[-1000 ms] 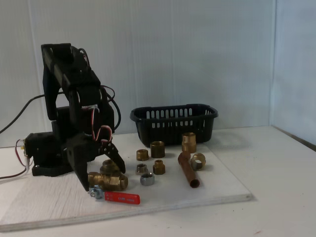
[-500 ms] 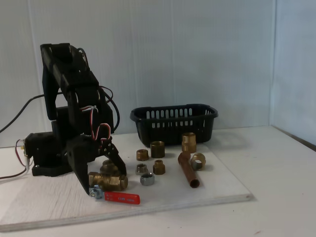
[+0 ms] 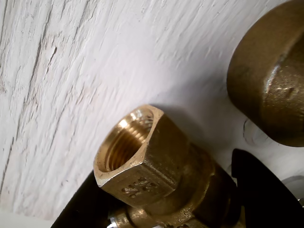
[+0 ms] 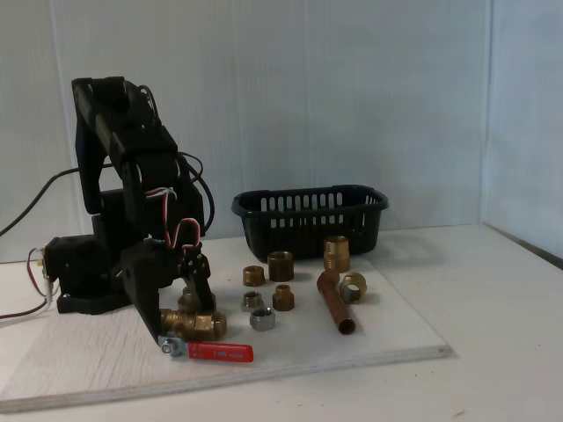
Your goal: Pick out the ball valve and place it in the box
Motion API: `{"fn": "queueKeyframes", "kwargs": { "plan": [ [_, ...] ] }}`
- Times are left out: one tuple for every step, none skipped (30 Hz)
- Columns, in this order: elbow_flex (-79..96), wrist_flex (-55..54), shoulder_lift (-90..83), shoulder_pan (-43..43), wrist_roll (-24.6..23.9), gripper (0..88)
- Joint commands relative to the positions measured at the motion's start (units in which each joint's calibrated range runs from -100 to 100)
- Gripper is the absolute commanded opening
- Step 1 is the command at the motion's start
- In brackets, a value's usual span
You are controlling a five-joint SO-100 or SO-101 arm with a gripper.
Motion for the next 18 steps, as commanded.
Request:
{"fn": "queueKeyframes", "kwargs": {
  "plan": [
    [0.7,-1.2,0.3,0.1,-0.3,11.5],
    [0.7,-1.1,0.0,0.1,-0.3,11.5],
    [0.6,-1.0,-0.3,0.1,-0.3,11.5],
    [0.2,-0.3,-0.3,0.1,-0.3,11.5],
    [-0.3,0.8,-0.3,0.1,-0.3,11.5],
    [-1.4,2.2,-0.3,0.1,-0.3,11.5],
    [-2.6,3.8,-0.3,0.1,-0.3,11.5],
    [-4.1,5.9,-0.3,0.0,-0.3,11.5],
    [-5.7,7.9,-0.3,0.0,-0.3,11.5],
    [-7.2,10.0,-0.3,-0.4,-0.3,11.5],
    [-8.7,12.1,-0.3,-0.8,-0.3,11.5],
    [-10.0,13.8,-0.2,-1.0,-0.3,11.5],
    [-11.2,15.4,-0.2,-1.1,-0.3,11.5],
    [-12.2,16.8,-0.2,-1.2,-0.3,11.5],
    [-13.3,18.2,-0.2,-1.6,-0.3,11.5],
    [-14.1,19.4,-0.2,-1.8,-0.3,11.5],
    [-14.7,20.4,-0.2,-1.8,-0.3,11.5],
    [-15.5,21.3,-0.3,-2.0,-0.3,11.5]
  ]
}}
